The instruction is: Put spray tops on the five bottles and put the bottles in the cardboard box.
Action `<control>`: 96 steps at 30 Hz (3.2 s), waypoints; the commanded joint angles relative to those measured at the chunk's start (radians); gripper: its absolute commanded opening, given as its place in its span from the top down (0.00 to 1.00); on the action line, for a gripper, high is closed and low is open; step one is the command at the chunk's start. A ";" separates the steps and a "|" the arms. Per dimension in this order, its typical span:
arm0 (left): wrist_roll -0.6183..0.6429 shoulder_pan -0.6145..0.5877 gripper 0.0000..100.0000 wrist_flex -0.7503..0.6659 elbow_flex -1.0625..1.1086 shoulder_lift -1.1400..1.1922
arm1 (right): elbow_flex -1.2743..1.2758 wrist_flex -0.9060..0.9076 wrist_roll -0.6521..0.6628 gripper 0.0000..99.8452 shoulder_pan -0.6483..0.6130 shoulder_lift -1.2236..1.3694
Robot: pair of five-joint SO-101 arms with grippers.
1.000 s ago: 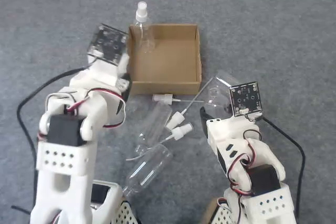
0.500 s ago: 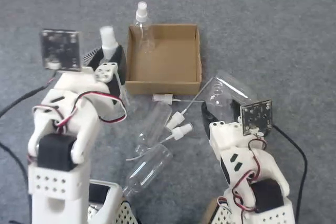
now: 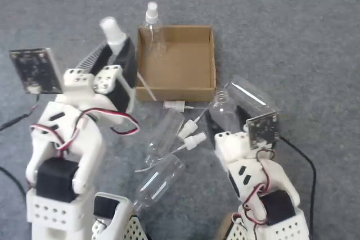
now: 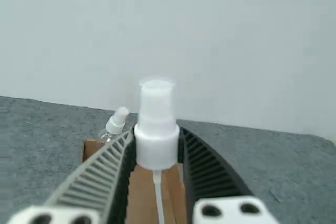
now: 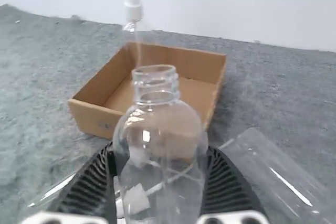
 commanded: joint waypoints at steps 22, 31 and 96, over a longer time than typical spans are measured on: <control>0.020 0.071 0.99 -0.221 0.292 -0.348 | 0.209 -0.349 0.017 0.99 -0.142 -0.021; 0.015 0.149 0.99 -0.226 0.277 -0.348 | 0.209 -0.349 0.048 0.99 -0.142 -0.021; 0.011 0.163 0.99 -0.298 0.326 -0.348 | 0.209 -0.354 0.265 0.99 -0.211 -0.021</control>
